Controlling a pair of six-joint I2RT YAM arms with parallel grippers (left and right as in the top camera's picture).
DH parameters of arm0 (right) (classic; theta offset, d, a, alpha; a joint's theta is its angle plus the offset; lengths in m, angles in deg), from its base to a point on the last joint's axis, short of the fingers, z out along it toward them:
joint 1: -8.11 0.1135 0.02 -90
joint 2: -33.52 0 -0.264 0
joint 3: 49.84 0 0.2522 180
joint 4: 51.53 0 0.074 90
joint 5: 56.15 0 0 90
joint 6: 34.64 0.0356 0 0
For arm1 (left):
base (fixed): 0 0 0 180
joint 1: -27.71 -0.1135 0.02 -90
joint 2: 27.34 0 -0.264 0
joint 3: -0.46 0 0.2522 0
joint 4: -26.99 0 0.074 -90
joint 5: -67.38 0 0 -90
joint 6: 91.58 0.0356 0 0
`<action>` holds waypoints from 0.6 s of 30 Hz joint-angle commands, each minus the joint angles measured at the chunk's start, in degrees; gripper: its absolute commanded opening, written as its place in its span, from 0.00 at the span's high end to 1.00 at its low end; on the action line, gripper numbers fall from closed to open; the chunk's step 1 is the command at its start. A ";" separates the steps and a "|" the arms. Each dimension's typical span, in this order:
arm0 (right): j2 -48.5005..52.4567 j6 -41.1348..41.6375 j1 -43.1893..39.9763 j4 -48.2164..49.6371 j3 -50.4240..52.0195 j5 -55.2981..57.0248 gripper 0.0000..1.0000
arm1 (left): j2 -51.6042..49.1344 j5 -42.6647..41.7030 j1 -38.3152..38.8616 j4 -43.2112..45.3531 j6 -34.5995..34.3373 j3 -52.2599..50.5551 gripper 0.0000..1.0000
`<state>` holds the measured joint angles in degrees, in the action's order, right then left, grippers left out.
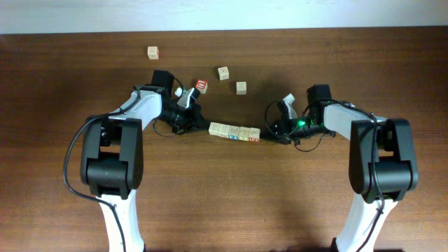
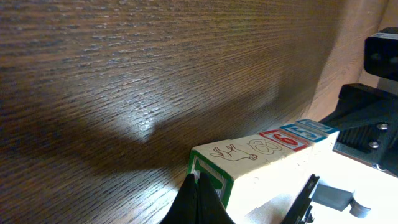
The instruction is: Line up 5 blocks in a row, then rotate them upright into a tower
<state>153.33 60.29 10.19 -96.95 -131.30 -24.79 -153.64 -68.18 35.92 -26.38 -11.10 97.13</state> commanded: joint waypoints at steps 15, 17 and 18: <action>-2.45 4.22 7.45 0.37 -6.27 -4.92 0.96 | -0.76 -5.88 2.99 -0.09 -0.28 -0.37 1.00; -2.45 4.72 8.07 0.39 -6.88 -4.44 0.96 | -0.76 -5.88 2.99 -0.09 -0.28 -0.37 1.00; -2.45 5.11 8.44 0.35 -7.17 -3.82 0.96 | -0.76 -5.88 2.99 -0.09 -0.28 -0.37 1.00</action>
<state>151.16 64.26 13.14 -96.69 -137.56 -26.18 -153.69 -64.47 35.74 -26.58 -11.08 96.93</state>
